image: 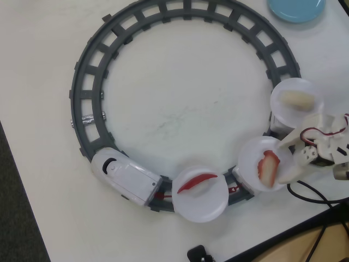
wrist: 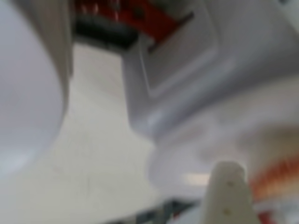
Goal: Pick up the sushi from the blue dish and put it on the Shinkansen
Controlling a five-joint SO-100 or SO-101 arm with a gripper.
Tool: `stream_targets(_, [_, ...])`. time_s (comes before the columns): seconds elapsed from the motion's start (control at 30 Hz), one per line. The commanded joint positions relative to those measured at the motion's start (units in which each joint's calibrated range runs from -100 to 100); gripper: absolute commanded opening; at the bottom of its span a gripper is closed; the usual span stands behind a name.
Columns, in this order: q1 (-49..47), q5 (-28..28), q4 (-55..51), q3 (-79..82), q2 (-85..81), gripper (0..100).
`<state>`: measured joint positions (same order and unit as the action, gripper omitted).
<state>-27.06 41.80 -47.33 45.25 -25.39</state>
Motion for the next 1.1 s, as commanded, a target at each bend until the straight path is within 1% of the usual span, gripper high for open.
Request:
stream_targets(0.0, [0.39, -4.52, 0.22, -5.21, -9.47, 28])
stream_targets(0.1, [3.47, -12.54, -0.29, -12.93, -17.83, 28])
stream_targets(0.2, [12.18, -22.51, -0.21, -15.99, -27.35, 28])
stream_targets(0.27, [21.25, -29.06, -0.21, -14.19, -32.52, 28])
stream_targets(0.33, [32.52, -34.67, -0.21, -9.07, -37.62, 28])
stream_targets(0.43, [52.15, -40.28, -0.21, 0.53, -42.88, 28])
stream_targets(0.57, [74.15, -43.59, -0.29, 15.52, -48.22, 28])
stream_targets(0.6, [78.03, -44.32, -0.29, 19.65, -49.31, 28])
stream_targets(0.67, [82.6, -45.84, -0.29, 27.19, -51.56, 28])
stream_targets(0.83, [84.63, -45.74, -0.21, 41.2, -57.66, 28])
stream_targets(0.93, [84.72, -45.68, -0.21, 44.97, -62.0, 28])
stream_targets(1.07, [84.98, -45.68, -1.49, 45.68, -65.34, 28])
